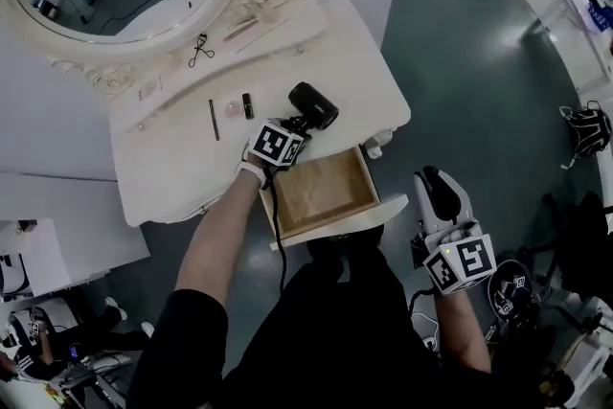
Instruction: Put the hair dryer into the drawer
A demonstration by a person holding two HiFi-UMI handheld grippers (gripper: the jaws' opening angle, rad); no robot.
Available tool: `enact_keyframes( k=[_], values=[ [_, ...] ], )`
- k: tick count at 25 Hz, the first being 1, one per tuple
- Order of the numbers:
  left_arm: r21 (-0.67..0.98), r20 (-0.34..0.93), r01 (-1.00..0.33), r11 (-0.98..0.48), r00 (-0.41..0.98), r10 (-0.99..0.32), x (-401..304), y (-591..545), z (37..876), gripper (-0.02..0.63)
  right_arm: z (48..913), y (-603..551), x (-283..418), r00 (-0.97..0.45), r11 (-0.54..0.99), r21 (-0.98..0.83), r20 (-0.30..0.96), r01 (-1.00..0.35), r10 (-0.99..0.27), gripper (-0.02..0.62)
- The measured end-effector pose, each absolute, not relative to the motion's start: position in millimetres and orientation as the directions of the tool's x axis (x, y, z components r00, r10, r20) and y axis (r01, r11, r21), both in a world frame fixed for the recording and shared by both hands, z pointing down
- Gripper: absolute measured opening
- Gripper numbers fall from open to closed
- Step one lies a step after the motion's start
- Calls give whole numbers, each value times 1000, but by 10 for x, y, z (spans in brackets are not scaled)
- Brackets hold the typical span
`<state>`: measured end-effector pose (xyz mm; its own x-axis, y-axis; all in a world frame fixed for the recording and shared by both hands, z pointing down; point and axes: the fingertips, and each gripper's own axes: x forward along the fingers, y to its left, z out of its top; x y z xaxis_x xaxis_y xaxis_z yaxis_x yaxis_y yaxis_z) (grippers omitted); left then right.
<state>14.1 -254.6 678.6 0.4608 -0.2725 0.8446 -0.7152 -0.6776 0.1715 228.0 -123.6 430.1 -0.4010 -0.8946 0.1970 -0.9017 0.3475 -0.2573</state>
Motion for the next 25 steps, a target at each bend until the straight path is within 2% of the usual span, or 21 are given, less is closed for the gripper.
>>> enact_keyframes(
  k=[10, 25],
  values=[
    [108, 788, -568, -816, 550, -279, 248, -1824, 6310, 265, 4280, -1318, 1855, -466, 411, -267, 194, -872, -863, 84],
    [133, 840, -438, -889, 526, -134, 497, -796, 7080, 265, 4444, -1271, 1824, -474, 411, -274, 230, -870, -850, 84]
  ],
)
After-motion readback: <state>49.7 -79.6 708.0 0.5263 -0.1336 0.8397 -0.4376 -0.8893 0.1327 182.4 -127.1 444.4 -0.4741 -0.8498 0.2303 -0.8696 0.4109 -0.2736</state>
